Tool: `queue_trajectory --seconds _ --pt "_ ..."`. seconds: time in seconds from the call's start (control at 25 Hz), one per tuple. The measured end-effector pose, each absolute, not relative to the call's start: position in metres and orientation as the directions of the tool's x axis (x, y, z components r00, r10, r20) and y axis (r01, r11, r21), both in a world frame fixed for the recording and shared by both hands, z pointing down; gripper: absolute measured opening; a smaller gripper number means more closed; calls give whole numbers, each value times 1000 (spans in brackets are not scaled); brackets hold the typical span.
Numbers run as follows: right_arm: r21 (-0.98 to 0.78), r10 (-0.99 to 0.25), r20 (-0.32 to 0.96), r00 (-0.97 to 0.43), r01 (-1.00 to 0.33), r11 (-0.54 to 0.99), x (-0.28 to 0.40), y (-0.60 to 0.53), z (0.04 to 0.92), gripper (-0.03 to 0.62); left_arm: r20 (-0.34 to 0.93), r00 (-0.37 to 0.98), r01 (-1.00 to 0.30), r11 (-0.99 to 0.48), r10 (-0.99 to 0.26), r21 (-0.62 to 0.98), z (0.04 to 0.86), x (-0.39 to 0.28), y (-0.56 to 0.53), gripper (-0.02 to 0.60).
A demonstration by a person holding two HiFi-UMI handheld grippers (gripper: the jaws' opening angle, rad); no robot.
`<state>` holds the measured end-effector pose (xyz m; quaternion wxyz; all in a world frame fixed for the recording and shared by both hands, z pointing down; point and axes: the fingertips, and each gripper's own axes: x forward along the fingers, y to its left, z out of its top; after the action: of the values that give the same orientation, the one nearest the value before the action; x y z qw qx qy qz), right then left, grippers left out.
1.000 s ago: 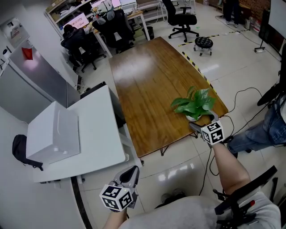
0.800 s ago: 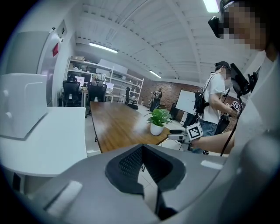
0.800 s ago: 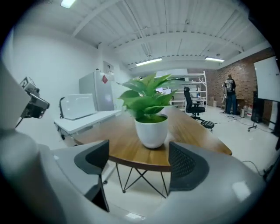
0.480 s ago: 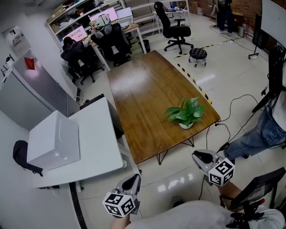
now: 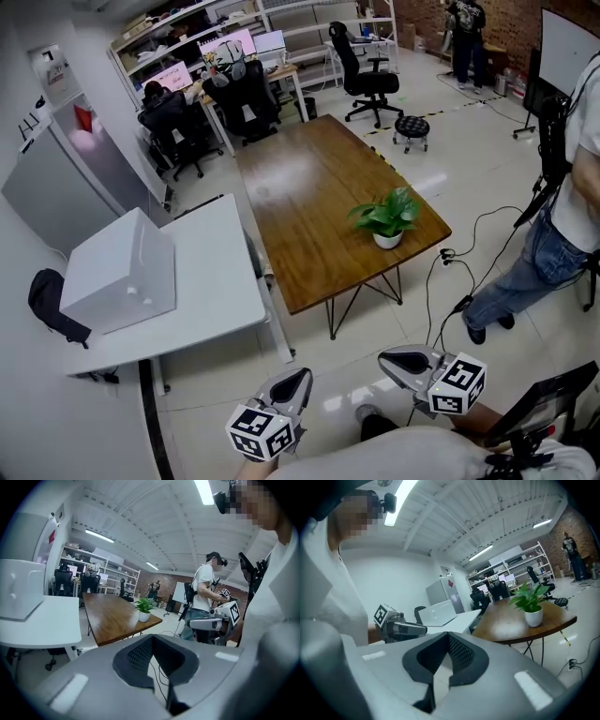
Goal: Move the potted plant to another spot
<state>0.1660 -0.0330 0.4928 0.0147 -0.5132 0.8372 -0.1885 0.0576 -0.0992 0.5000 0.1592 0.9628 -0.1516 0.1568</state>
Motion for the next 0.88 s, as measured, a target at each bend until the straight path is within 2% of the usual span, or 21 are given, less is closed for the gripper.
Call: queue_trajectory --seconds 0.4,0.88 --pt "-370 -841 162 -516 -822 433 19 82 473 5 321 899 -382 -891 -297 244 469 -84 2 -3" --pt "-337 -802 167 -574 -797 501 -27 111 435 5 253 907 -393 -893 -337 219 426 -126 45 -3"
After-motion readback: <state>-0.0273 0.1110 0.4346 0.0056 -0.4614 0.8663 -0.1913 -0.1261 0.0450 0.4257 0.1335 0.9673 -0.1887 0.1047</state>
